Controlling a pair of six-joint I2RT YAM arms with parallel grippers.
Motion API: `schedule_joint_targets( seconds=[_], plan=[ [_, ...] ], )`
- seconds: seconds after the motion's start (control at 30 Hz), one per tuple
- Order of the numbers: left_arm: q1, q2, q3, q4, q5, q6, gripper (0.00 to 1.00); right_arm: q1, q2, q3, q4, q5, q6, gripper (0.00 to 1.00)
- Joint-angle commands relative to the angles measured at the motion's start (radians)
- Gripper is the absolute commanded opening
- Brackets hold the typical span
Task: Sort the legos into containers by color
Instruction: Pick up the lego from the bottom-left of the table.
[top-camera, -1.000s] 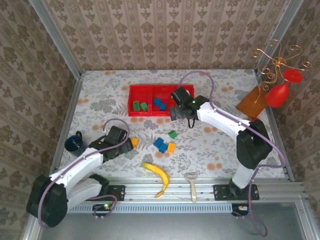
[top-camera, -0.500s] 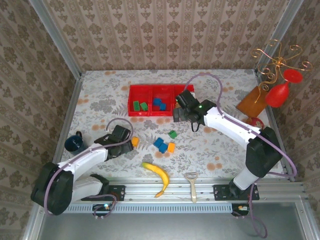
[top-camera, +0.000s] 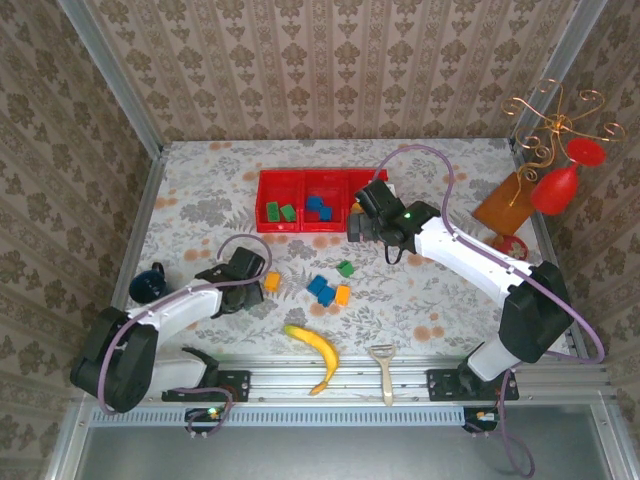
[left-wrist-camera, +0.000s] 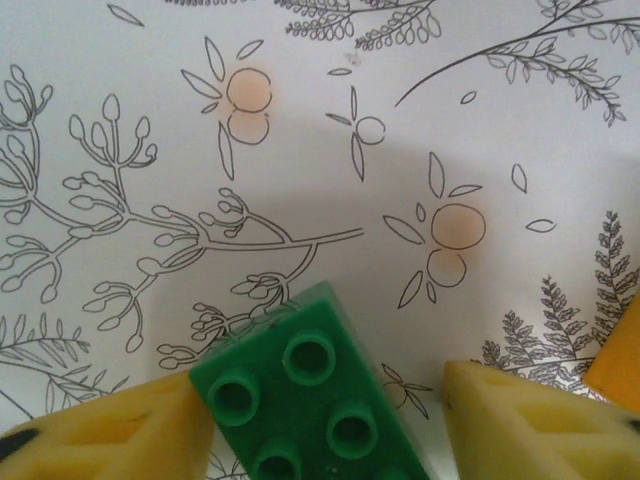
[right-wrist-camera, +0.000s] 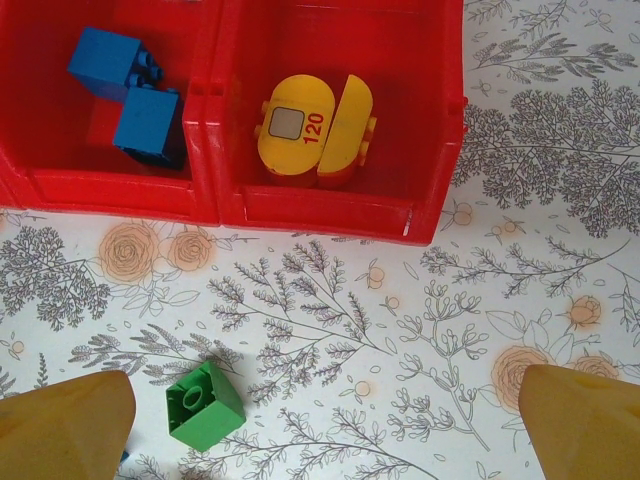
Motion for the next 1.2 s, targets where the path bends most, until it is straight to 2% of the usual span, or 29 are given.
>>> schedule_joint_targets(
  seconds=[0.0,0.13,0.57,1.1,1.17],
  plan=[
    [-0.006,0.033,0.009,0.085,0.066,0.023,0.52,0.005,-0.03,-0.018,0.008,0.033,0.028,1.0],
    [-0.006,0.037,0.009,0.09,0.071,0.028,0.42,0.005,-0.032,-0.015,0.002,0.036,0.04,1.0],
    [0.0,0.0,0.019,0.099,0.028,0.062,0.26,0.013,-0.04,-0.031,-0.007,0.062,0.06,1.0],
    [0.069,-0.078,0.116,0.19,0.003,0.204,0.24,0.066,-0.019,-0.038,-0.048,0.096,0.093,1.0],
    [0.108,-0.073,0.144,0.21,0.014,0.226,0.24,0.077,-0.017,-0.038,-0.053,0.095,0.099,1.0]
  ],
)
